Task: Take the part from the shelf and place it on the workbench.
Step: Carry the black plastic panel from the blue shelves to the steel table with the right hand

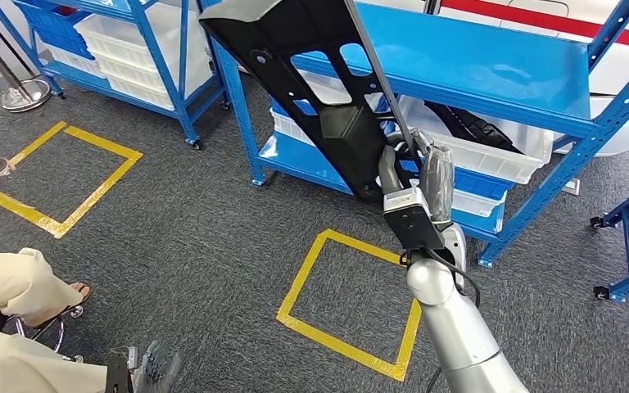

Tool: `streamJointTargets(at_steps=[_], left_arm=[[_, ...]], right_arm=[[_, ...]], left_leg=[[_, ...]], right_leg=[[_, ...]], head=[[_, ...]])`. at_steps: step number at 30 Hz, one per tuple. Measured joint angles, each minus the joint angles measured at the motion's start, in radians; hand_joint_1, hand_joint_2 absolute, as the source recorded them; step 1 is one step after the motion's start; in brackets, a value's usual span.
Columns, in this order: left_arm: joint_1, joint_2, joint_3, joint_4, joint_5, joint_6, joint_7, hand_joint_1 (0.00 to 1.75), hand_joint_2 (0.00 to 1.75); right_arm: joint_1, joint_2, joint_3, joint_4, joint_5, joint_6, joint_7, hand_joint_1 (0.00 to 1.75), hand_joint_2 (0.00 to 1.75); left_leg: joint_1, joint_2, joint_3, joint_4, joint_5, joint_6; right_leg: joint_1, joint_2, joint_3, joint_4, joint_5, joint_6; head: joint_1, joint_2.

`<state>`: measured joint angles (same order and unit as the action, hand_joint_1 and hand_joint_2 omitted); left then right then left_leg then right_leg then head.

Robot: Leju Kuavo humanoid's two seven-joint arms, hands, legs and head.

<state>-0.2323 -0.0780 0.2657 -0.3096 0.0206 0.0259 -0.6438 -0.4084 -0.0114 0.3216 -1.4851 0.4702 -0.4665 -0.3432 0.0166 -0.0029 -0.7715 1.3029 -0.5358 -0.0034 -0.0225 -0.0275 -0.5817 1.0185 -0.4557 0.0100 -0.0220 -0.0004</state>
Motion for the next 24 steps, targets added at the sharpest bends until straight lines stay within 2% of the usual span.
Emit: streamJointTargets(at_steps=[1, 3, 5, 6, 8, 9, 10, 11, 13, 14, 15, 16, 17, 18, 20, 21, 23, 24], left_arm=[[-0.004, 0.008, -0.004, -0.003, -0.008, 0.002, -0.001, 0.00, 1.75], [-0.018, 0.028, -0.014, -0.014, -0.027, 0.005, -0.005, 0.00, 1.75], [-0.037, 0.044, -0.019, -0.025, -0.041, 0.003, -0.009, 0.00, 1.75], [-0.045, 0.052, -0.021, -0.030, -0.046, 0.001, -0.009, 0.00, 1.75], [-0.053, 0.070, -0.028, -0.036, -0.061, -0.001, -0.006, 0.00, 1.75], [-0.055, 0.079, -0.033, -0.038, -0.071, 0.002, -0.002, 0.00, 1.75], [-0.057, 0.087, -0.036, -0.039, -0.080, 0.006, 0.003, 0.00, 1.75], [-0.059, 0.094, -0.039, -0.039, -0.085, 0.010, 0.008, 0.00, 1.75], [-0.061, 0.109, -0.040, -0.039, -0.083, 0.002, 0.016, 0.00, 1.75], [-0.059, 0.116, -0.039, -0.039, -0.076, -0.008, 0.018, 0.00, 1.75], [-0.057, 0.123, -0.038, -0.038, -0.068, -0.021, 0.021, 0.00, 1.75], [-0.054, 0.130, -0.036, -0.038, -0.059, -0.031, 0.024, 0.00, 1.75], [-0.051, 0.136, -0.034, -0.037, -0.052, -0.039, 0.026, 0.00, 1.75], [-0.048, 0.141, -0.032, -0.037, -0.048, -0.044, 0.030, 0.00, 1.75], [-0.046, 0.154, -0.029, -0.036, -0.050, -0.051, 0.038, 0.00, 1.75], [-0.046, 0.161, -0.029, -0.036, -0.060, -0.055, 0.044, 0.00, 1.75], [-0.046, 0.181, -0.029, -0.036, -0.090, -0.067, 0.055, 0.00, 1.75], [-0.046, 0.192, -0.030, -0.035, -0.105, -0.075, 0.061, 0.00, 1.75]], right_arm=[[0.007, -0.001, -0.004, -0.004, 0.002, 0.000, 0.001, 1.75, 1.75], [0.018, -0.004, -0.011, -0.014, 0.006, 0.000, 0.002, 1.75, 1.75], [0.025, -0.008, -0.018, -0.025, 0.009, 0.000, 0.002, 1.75, 1.75], [0.030, -0.009, -0.021, -0.029, 0.009, 0.001, 0.002, 1.75, 1.75], [0.040, -0.012, -0.024, -0.035, 0.006, 0.004, 0.001, 1.75, 1.75], [0.043, -0.014, -0.026, -0.037, 0.003, 0.007, 0.000, 1.75, 1.75], [0.045, -0.017, -0.027, -0.039, 0.000, 0.012, 0.000, 1.75, 1.75], [0.046, -0.019, -0.030, -0.040, -0.002, 0.016, 0.000, 1.75, 1.75], [0.051, -0.024, -0.034, -0.040, -0.003, 0.023, 0.000, 1.75, 1.75], [0.055, -0.025, -0.036, -0.040, -0.003, 0.025, 0.000, 1.75, 1.75], [0.060, -0.027, -0.038, -0.040, -0.002, 0.027, 0.001, 1.75, 1.75], [0.065, -0.028, -0.040, -0.041, -0.001, 0.029, 0.001, 1.75, 1.75], [0.069, -0.029, -0.042, -0.043, 0.001, 0.030, 0.002, 1.75, 1.75], [0.073, -0.031, -0.044, -0.049, 0.004, 0.030, 0.002, 1.75, 1.75], [0.087, -0.033, -0.050, -0.066, 0.012, 0.028, 0.003, 1.75, 1.75], [0.099, -0.034, -0.054, -0.077, 0.018, 0.026, 0.004, 1.75, 1.75], [0.129, -0.036, -0.065, -0.101, 0.027, 0.022, 0.003, 1.75, 1.75], [0.144, -0.038, -0.071, -0.113, 0.029, 0.020, 0.002, 1.75, 1.75]], left_leg=[[0.000, 0.001, 0.016, -0.032, 0.023, 0.002], [-0.002, 0.021, 0.091, -0.173, 0.083, 0.008], [-0.009, 0.040, 0.139, -0.267, 0.110, 0.015], [-0.014, 0.041, 0.143, -0.279, 0.108, 0.018], [-0.017, 0.024, 0.141, -0.283, 0.113, 0.028], [-0.016, 0.017, 0.143, -0.287, 0.117, 0.034], [-0.015, 0.011, 0.144, -0.291, 0.121, 0.042], [-0.013, 0.005, 0.146, -0.295, 0.125, 0.049], [-0.013, -0.010, 0.144, -0.295, 0.128, 0.056], [-0.014, -0.020, 0.143, -0.295, 0.128, 0.057], [-0.015, -0.032, 0.143, -0.295, 0.128, 0.058], [-0.015, -0.043, 0.142, -0.294, 0.129, 0.058], [-0.016, -0.055, 0.142, -0.293, 0.129, 0.057], [-0.016, -0.066, 0.142, -0.292, 0.129, 0.056], [-0.019, -0.086, 0.137, -0.287, 0.129, 0.050], [-0.019, -0.094, 0.134, -0.286, 0.130, 0.045], [-0.015, -0.109, 0.130, -0.287, 0.133, 0.033], [-0.012, -0.102, 0.126, -0.283, 0.130, 0.028]], right_leg=[[0.001, -0.007, 0.000, 0.000, 0.000, 0.000], [0.002, -0.022, 0.002, 0.000, -0.001, 0.000], [0.009, -0.035, 0.001, -0.001, -0.002, 0.003], [0.012, -0.041, 0.000, -0.002, -0.002, 0.004], [0.016, -0.051, 0.001, -0.003, -0.004, 0.012], [0.016, -0.046, -0.002, 0.003, -0.009, 0.015], [0.016, -0.035, -0.011, 0.024, -0.022, 0.016], [0.016, -0.017, -0.031, 0.067, -0.045, 0.014], [0.013, 0.012, -0.093, 0.202, -0.101, 0.003], [0.013, 0.018, -0.122, 0.262, -0.120, 0.003], [0.013, 0.021, -0.137, 0.291, -0.124, 0.005], [0.013, 0.023, -0.131, 0.278, -0.113, 0.011], [0.013, 0.028, -0.107, 0.226, -0.088, 0.018], [0.012, 0.042, -0.071, 0.150, -0.058, 0.024], [0.011, 0.067, -0.014, 0.030, -0.018, 0.025], [0.011, 0.073, -0.002, 0.005, -0.012, 0.022], [0.011, 0.057, 0.003, -0.001, -0.010, 0.012], [0.010, 0.049, 0.007, -0.005, -0.007, 0.007]], head=[[0.000, 0.000], [0.000, 0.000], [0.001, 0.000], [0.002, 0.000], [0.003, 0.000], [0.003, 0.000], [0.004, 0.000], [0.005, 0.000], [0.008, 0.000], [0.010, 0.000], [0.010, 0.000], [0.010, 0.000], [0.010, 0.000], [0.010, 0.000], [0.010, 0.000], [0.009, 0.000], [0.009, 0.000], [0.009, 0.000]])
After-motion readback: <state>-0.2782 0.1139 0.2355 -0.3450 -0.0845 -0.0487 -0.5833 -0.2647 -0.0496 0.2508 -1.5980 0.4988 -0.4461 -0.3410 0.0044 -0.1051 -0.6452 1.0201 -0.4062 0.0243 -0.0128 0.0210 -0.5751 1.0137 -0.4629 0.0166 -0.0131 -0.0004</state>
